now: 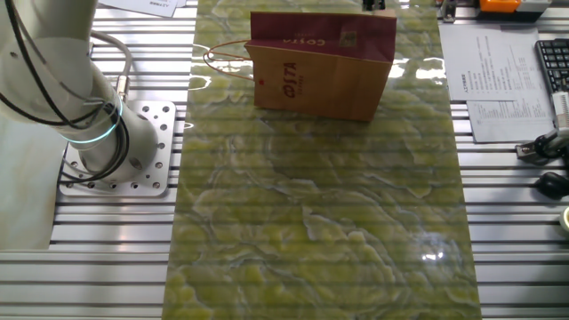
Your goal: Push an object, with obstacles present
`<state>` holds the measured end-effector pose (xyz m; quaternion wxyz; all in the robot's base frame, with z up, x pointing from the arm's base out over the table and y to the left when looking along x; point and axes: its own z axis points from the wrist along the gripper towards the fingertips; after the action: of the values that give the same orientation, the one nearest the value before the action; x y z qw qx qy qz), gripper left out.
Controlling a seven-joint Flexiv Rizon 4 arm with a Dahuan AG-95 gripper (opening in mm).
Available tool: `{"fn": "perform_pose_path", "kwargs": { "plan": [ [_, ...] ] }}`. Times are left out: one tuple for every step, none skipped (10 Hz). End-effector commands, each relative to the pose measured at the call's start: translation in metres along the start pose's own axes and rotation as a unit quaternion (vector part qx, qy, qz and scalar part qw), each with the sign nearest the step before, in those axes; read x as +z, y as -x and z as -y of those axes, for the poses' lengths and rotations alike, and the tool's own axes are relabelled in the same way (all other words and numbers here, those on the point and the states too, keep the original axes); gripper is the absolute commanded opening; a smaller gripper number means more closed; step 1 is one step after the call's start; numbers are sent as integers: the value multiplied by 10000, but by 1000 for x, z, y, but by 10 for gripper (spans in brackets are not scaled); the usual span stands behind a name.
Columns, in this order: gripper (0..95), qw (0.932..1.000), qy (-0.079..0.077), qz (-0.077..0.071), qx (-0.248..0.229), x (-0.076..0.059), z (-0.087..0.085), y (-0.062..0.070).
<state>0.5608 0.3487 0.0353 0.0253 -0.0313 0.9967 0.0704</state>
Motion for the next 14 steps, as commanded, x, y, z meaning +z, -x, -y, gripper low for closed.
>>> {"fn": "perform_pose_path", "kwargs": {
  "plan": [
    [0, 9999, -68, 16, -92, 1, 8, 13],
    [0, 9999, -73, 56, -111, 1, 12, 17],
    [0, 9999, -81, 64, -129, 0, 15, 21],
    [0, 9998, -110, 78, -158, -1, 20, 27],
    [0, 9997, -116, 83, -173, -2, 23, 29],
    [0, 9995, -182, 78, -230, -3, 27, 32],
    [0, 9992, -243, 76, -301, -4, 34, 34],
    [0, 9990, -256, 77, -351, -4, 41, 35],
    [0, 9988, -269, 80, -391, -5, 45, 35],
    [0, 9987, -273, 88, -421, -6, 49, 36],
    [0, 9985, -295, 87, -455, -8, 54, 36],
    [0, 9985, -294, 86, -460, -8, 55, 37],
    [0, 9988, -259, 45, -413, -9, 53, 37],
    [0, 9993, -203, -1, -307, -11, 48, 39]
  ]
}}
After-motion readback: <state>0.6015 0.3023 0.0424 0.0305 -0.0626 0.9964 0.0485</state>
